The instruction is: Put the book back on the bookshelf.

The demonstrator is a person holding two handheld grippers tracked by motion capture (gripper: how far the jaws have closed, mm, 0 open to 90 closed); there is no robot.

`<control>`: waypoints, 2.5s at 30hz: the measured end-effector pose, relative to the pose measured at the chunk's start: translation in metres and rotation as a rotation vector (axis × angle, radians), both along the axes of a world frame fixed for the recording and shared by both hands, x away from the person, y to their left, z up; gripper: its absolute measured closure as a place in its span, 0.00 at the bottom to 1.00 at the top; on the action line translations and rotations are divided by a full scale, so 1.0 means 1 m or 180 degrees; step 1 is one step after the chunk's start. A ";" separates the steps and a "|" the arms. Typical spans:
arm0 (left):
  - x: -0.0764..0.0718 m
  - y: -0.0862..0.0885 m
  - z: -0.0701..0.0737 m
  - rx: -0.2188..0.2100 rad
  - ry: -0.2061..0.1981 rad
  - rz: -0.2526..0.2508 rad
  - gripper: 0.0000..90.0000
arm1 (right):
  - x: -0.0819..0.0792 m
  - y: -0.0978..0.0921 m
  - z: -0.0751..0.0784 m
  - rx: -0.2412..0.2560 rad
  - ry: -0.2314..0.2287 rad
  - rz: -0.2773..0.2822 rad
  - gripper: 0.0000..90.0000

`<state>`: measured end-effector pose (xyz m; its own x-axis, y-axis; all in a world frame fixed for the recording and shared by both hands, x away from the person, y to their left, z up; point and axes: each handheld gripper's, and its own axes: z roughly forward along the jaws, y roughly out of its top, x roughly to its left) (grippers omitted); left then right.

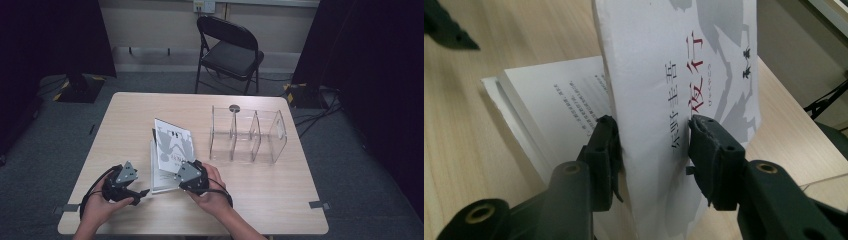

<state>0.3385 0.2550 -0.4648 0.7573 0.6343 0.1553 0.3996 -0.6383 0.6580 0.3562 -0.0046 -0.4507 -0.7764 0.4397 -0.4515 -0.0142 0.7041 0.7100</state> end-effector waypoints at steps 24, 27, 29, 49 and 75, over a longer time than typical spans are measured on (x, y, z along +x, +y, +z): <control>0.021 -0.005 -0.025 -0.0178 0.0318 0.0250 0.16 | 0.010 -0.008 0.055 -0.0046 0.0249 -0.0129 0.69; 0.025 -0.003 -0.027 -0.0271 0.0476 0.0380 0.11 | 0.010 -0.008 0.056 -0.0045 0.0260 -0.0139 0.70; 0.025 -0.003 -0.028 -0.0277 0.0464 0.0375 0.10 | 0.009 -0.008 0.056 -0.0069 0.0265 -0.0138 0.69; 0.014 -0.023 -0.008 -0.0174 -0.0067 -0.0046 0.50 | 0.012 -0.006 0.062 -0.0100 0.0313 -0.0122 0.69; 0.014 -0.035 0.010 -0.0294 -0.0806 0.0042 0.46 | 0.018 0.000 0.085 -0.0236 0.0398 -0.0027 0.69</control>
